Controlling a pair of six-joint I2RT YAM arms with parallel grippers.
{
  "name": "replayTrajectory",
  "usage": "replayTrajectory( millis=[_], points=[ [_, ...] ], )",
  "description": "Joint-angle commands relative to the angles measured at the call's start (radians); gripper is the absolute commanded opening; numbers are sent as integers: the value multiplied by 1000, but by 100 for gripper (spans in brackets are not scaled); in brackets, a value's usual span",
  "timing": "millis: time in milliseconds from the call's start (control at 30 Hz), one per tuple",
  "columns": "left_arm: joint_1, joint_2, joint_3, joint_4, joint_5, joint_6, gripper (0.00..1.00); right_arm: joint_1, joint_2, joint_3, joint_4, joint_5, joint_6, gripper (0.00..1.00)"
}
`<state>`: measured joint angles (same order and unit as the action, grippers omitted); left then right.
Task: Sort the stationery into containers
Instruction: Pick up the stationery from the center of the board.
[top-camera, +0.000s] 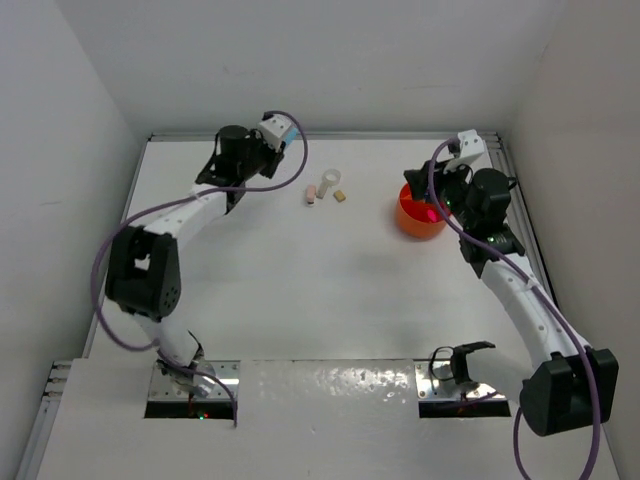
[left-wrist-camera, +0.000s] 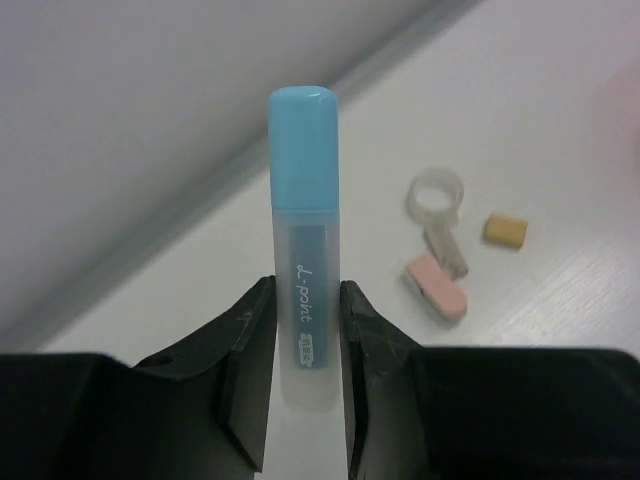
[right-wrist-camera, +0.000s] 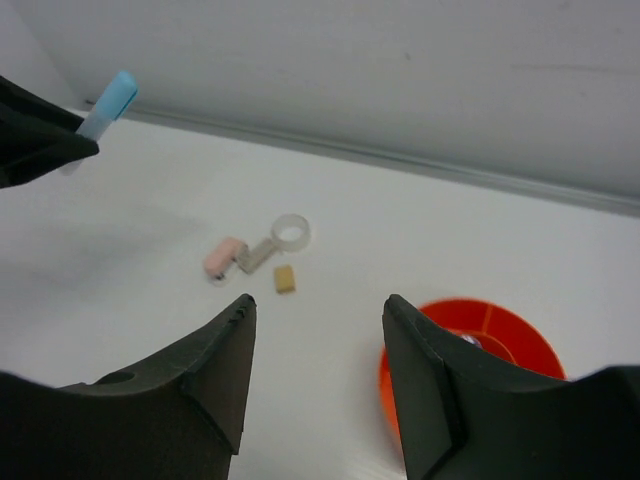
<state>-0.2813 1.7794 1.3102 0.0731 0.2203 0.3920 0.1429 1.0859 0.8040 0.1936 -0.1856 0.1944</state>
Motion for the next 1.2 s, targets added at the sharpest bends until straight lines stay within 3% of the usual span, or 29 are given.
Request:
replayTrajectory(
  millis=[0, 133, 333, 633, 867, 1100, 1167],
  points=[
    [-19, -176, -113, 327, 151, 62, 0, 69, 37, 89, 157, -20, 124, 54],
    [-71, -251, -181, 447, 221, -48, 0, 159, 185, 225, 265, -151, 252, 62],
    [-127, -268, -189, 468, 261, -151, 0, 233, 310, 345, 331, -226, 306, 70],
    [-160, -265, -196, 495, 290, -160, 0, 282, 404, 377, 389, -173, 355, 66],
    [-168, -275, -212, 487, 307, -170, 0, 284, 473, 406, 464, -166, 419, 56],
    [-177, -265, -204, 513, 301, -202, 0, 284, 502, 419, 500, -198, 447, 25],
    [-177, -262, -203, 525, 300, -206, 0, 284, 506, 417, 504, -209, 447, 7]
  ],
)
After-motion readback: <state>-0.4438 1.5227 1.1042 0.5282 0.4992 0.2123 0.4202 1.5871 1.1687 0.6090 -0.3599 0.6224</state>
